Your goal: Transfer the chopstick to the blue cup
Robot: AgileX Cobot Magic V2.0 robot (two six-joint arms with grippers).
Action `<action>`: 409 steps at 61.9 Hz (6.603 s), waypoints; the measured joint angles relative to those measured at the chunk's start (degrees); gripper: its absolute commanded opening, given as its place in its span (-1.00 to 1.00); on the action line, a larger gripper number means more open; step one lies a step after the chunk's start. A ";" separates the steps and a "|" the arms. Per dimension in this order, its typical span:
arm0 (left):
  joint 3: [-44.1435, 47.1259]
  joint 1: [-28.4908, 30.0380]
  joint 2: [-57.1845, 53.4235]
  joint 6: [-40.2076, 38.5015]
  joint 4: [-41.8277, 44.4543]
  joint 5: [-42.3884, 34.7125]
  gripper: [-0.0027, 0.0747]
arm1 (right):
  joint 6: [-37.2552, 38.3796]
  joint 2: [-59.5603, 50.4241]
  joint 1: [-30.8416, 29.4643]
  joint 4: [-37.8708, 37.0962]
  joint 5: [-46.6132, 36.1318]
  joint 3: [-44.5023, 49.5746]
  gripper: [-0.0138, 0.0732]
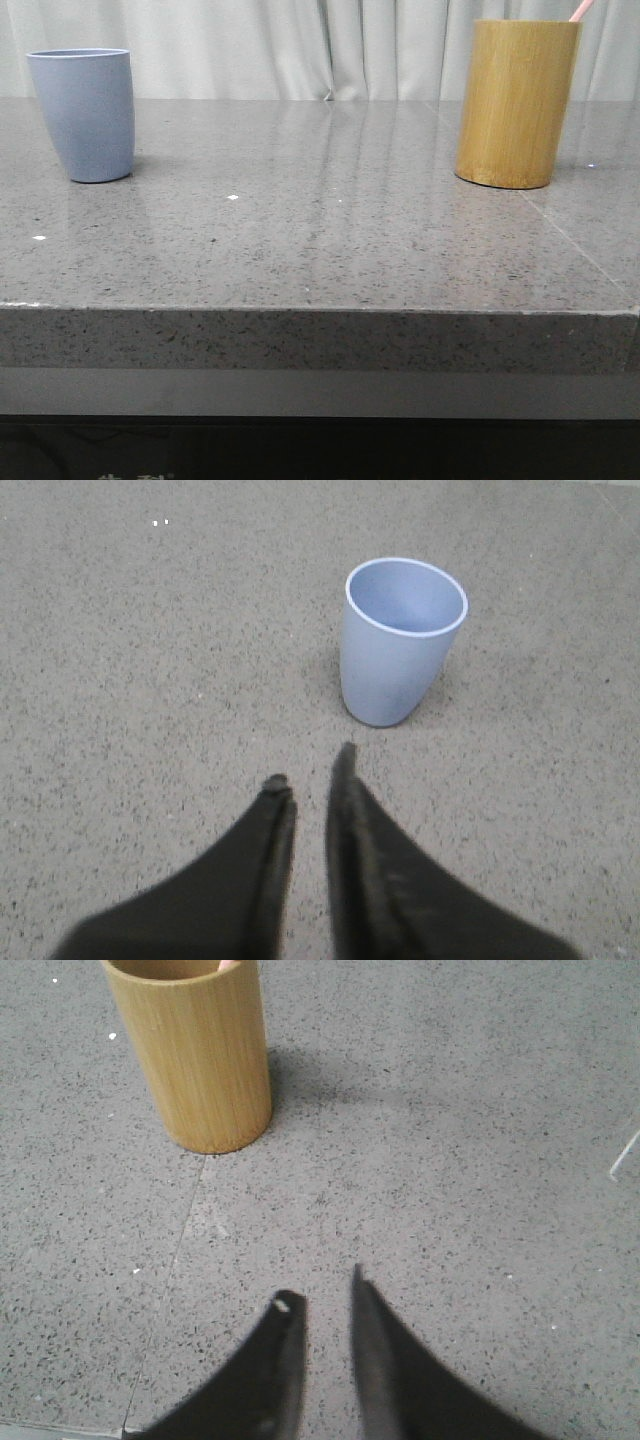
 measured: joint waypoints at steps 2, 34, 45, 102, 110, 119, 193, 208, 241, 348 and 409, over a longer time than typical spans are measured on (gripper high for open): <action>0.00 0.00 0.00 0.00 -0.13 -0.58 0.10 | 0.00 0.00 0.00 0.00 0.00 0.00 0.43; -12.27 -5.28 15.18 4.58 -1.14 -2.43 0.45 | -1.02 0.00 2.26 0.00 2.18 -0.09 0.60; -21.39 -6.45 26.17 4.71 1.16 1.54 0.45 | -1.38 0.00 3.25 0.00 2.26 -0.09 0.60; -53.87 -6.59 63.81 2.01 7.62 23.46 0.16 | -1.51 0.00 3.28 0.00 2.26 -0.09 0.60; -54.11 -6.59 64.56 2.01 7.81 23.35 -0.13 | -1.51 0.00 3.28 0.00 2.26 -0.09 0.60; -54.10 -6.59 64.95 2.01 7.81 23.35 -0.48 | -1.51 0.00 3.28 0.00 2.26 -0.09 0.60; -79.14 -26.75 77.55 1.93 2.98 30.43 -0.98 | -1.51 0.09 3.28 0.00 2.26 -0.09 0.60; -82.67 -28.76 81.50 1.93 2.98 30.89 -0.98 | -1.51 0.09 3.28 0.00 2.26 -0.09 0.60; -82.64 -28.99 82.71 1.93 3.08 32.50 -0.37 | -1.51 0.09 3.28 0.00 2.26 -0.09 0.60; -37.41 -28.99 29.97 -1.60 2.77 24.56 -0.26 | -6.05 47.35 -2.41 18.83 4.87 -41.20 0.34; -27.46 -28.99 22.17 -1.60 2.77 23.62 -0.26 | -12.96 46.94 -2.41 19.80 18.86 -62.26 -0.84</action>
